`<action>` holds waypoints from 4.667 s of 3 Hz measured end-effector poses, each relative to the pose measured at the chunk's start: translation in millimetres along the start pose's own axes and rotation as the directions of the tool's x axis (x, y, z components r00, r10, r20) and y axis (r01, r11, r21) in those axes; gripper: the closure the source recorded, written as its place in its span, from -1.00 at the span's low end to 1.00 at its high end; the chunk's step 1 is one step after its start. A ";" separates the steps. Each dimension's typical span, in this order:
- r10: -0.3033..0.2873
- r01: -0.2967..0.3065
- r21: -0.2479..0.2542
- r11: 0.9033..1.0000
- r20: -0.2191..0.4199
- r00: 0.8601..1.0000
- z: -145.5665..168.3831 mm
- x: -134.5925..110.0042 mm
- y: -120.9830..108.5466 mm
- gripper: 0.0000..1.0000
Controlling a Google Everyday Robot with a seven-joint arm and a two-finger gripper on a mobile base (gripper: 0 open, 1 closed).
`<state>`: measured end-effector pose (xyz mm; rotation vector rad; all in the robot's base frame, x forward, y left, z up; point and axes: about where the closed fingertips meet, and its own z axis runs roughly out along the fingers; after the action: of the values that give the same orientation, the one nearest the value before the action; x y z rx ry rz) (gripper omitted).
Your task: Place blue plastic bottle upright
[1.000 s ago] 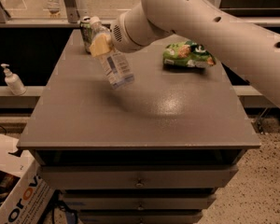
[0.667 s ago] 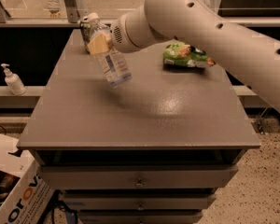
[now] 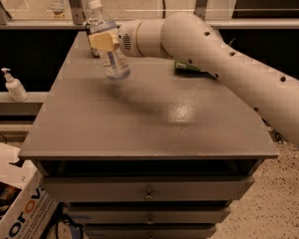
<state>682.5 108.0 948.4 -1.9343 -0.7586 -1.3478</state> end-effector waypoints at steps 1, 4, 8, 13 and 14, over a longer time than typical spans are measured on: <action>-0.049 0.056 0.045 0.997 -0.139 0.989 14.7 20.9 -2.0 1.00; -0.094 0.125 0.088 0.988 -0.293 0.952 54.1 28.8 -27.0 1.00; -0.059 0.085 0.090 0.992 -0.254 0.965 81.1 -24.4 -40.6 1.00; -0.086 0.095 0.053 0.994 -0.163 0.983 46.5 -50.1 -30.5 -1.00; -0.100 0.105 0.036 0.994 -0.121 0.988 27.8 -64.2 -24.8 -1.00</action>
Offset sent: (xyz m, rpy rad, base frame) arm 0.0261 0.0458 0.0389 0.2265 -0.3126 0.0733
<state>659.9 139.1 884.9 -1.7860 -0.8309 -1.4829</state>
